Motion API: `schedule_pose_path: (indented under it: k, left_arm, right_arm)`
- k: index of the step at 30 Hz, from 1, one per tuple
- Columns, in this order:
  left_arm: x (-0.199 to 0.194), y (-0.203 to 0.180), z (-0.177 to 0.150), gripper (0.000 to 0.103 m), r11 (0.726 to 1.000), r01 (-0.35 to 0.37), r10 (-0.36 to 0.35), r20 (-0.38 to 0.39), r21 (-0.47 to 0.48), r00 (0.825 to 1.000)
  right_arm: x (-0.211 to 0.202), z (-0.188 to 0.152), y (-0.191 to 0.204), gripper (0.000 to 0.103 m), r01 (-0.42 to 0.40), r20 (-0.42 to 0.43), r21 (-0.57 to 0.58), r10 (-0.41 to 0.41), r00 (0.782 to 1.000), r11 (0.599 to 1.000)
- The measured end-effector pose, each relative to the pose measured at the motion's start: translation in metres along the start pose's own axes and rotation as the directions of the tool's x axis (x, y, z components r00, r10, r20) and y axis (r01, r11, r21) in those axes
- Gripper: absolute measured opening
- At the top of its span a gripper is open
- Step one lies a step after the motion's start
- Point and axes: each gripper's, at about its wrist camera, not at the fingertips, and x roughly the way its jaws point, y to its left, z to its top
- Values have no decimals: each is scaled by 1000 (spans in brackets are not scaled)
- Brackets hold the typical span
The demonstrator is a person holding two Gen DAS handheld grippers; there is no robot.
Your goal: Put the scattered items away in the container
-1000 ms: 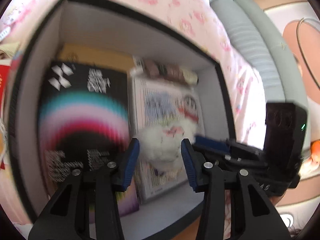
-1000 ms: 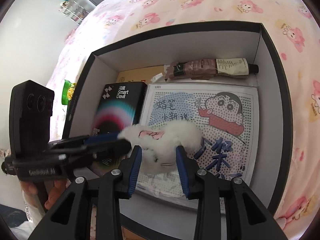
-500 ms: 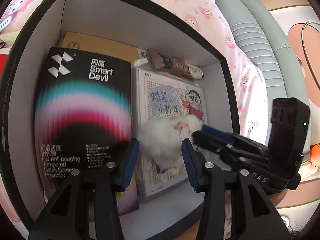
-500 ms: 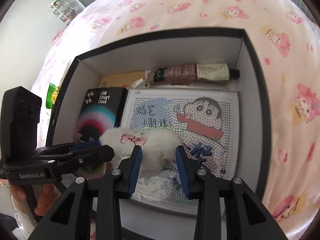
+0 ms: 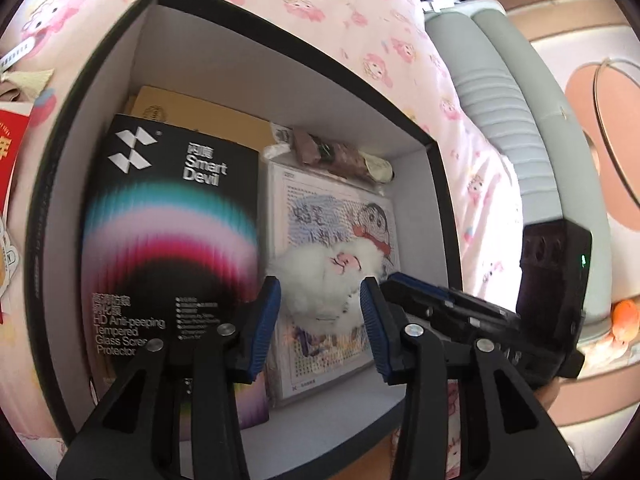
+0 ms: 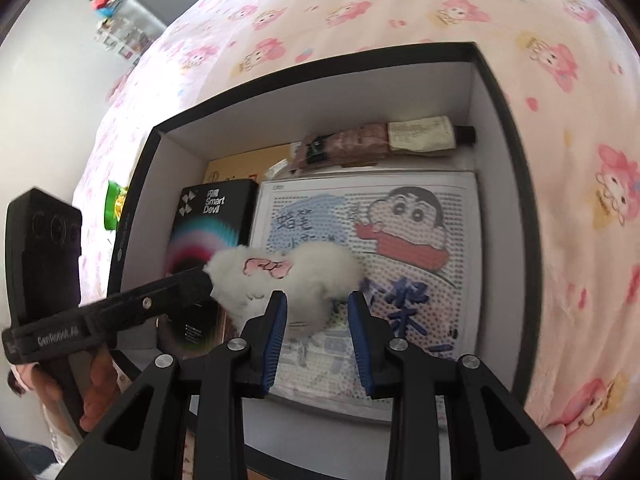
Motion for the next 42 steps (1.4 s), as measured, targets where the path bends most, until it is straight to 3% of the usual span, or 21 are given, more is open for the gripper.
schedule_pose_path:
  k: [5,8,10,12,15,17,20,24,29,33,38,42]
  left_arm:
    - [16,1,0,45,998,-64,64,-47,-6,997]
    - [15,-1,1,45,998,-69,69,-30,3,997]
    - [1,5,-5,36,997,-82,82,-3,12,997]
    - [-4,7,-4,35,997,-77,77,15,-1,997]
    - [-8,7,12,33,996,-78,79,33,-40,996]
    - [-10,1,29,32,991,-131,133,73,-36,988]
    - [-11,0,53,31,979,-198,201,71,-42,977]
    - [-20,11,55,34,982,-186,189,103,-31,977]
    - [-16,18,34,35,998,-65,65,95,-10,993]
    - [-11,7,33,35,994,-99,95,73,53,993]
    - [-10,-1,26,35,979,-178,175,46,100,984]
    - [-11,1,28,35,982,-166,163,47,87,986]
  right_arm:
    - [33,10,-2,31,-57,-96,38,60,994,998]
    - [36,17,10,30,-56,-75,-20,55,996,998]
    - [34,16,18,24,-60,-65,-65,56,996,996]
    - [33,15,23,22,-85,-73,-77,79,994,993]
    - [28,24,34,22,-64,-57,-106,58,997,992]
    - [28,41,42,21,-45,-41,-119,40,998,992]
    - [36,67,46,21,-57,-23,-98,55,998,993]
    - [33,64,34,21,-111,-16,-52,111,994,992]
    - [17,46,13,21,-47,-3,-6,46,999,999]
    - [9,41,6,23,-17,-23,-4,17,1000,1000]
    - [30,34,3,24,-18,-155,-67,7,988,998]
    - [37,32,1,24,32,-171,-103,-49,984,994]
